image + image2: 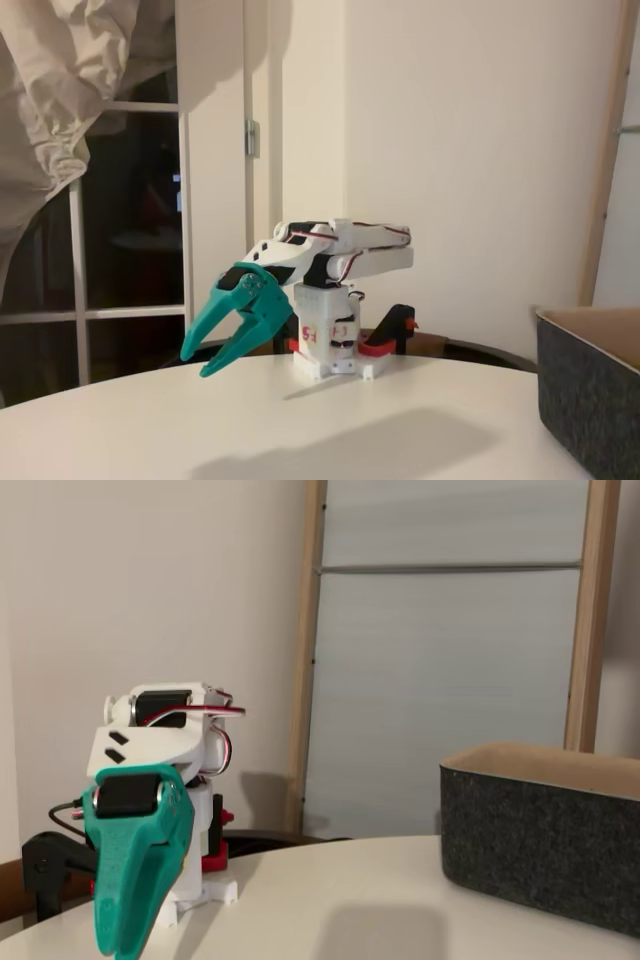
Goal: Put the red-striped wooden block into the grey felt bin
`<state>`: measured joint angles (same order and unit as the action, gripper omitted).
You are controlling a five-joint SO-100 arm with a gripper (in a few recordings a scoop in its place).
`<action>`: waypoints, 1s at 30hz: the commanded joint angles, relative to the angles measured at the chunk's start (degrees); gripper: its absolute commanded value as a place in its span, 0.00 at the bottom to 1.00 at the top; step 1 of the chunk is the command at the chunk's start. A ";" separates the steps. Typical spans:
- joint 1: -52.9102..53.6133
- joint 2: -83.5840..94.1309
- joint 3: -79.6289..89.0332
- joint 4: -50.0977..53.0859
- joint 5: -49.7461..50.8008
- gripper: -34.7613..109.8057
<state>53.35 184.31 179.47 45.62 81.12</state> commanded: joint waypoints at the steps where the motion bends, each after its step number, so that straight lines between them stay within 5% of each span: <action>1: 0.09 2.46 0.70 3.52 0.09 0.32; 30: -0.97 2.99 0.70 8.70 -1.58 0.25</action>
<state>52.21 185.71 179.47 53.88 79.28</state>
